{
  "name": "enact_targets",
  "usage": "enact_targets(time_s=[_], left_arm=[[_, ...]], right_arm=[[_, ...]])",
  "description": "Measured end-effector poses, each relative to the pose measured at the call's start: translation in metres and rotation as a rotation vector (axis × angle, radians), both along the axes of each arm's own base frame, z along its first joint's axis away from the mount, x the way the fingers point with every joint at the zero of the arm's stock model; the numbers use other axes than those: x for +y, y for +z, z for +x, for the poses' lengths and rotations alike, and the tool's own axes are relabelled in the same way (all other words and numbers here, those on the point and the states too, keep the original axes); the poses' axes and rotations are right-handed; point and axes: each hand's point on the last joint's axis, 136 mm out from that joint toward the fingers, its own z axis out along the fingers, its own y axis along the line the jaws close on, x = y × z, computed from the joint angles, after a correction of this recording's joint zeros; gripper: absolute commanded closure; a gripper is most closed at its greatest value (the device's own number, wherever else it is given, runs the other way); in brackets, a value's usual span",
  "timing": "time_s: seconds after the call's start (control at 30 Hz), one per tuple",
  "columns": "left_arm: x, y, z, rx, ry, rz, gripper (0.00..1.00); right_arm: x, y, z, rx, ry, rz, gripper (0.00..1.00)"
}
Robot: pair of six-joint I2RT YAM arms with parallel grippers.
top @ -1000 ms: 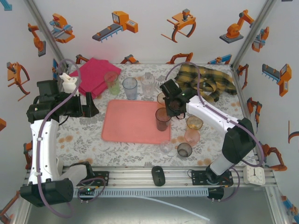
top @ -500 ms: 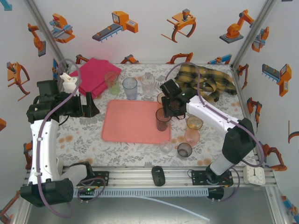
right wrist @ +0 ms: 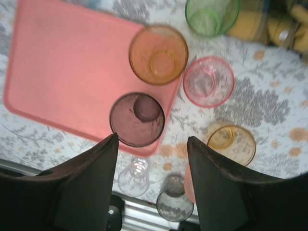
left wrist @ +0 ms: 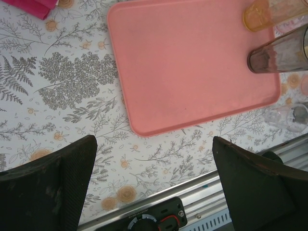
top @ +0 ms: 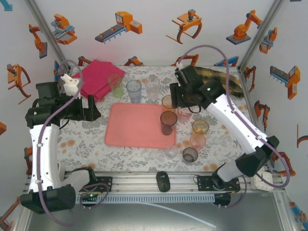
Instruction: Place the glasses into the tray
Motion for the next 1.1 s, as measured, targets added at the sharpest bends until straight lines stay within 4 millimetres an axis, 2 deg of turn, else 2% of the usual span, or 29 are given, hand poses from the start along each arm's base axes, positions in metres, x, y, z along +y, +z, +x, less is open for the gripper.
enact_targets(time_s=[0.1, 0.17, 0.23, 0.4, 0.53, 0.8, 1.0, 1.1], left_arm=[[0.000, 0.001, -0.002, -0.002, -0.007, 0.006, 0.03], [-0.001, 0.001, -0.003, 0.001, -0.013, 0.007, 0.03], [-0.002, 0.000, -0.006, 0.008, -0.019, 0.006, 0.03], [-0.002, 0.000, -0.011, 0.007, -0.029, 0.016, 0.03], [-0.003, 0.001, -0.014, 0.003, -0.036, 0.020, 0.03], [-0.005, 0.000, -0.015, 0.006, -0.043, 0.010, 0.03], [-0.004, 0.001, -0.016, 0.004, -0.040, 0.006, 0.03], [-0.004, 0.001, -0.016, 0.003, -0.039, 0.005, 0.03]], right_arm=[[0.007, 0.023, 0.017, -0.057, 0.016, 0.002, 0.44], [0.014, 0.027, 0.034, -0.073, 0.021, -0.005, 0.44], [0.022, 0.022, 0.056, -0.071, 0.027, -0.016, 0.44], [0.040, -0.012, 0.107, -0.017, 0.044, -0.017, 0.44], [0.048, -0.042, 0.138, 0.026, 0.053, -0.002, 0.44], [0.062, -0.090, 0.170, 0.071, 0.078, 0.023, 0.45], [0.075, -0.132, 0.184, 0.116, 0.093, 0.022, 0.45], [0.077, -0.144, 0.190, 0.126, 0.094, 0.022, 0.45]])
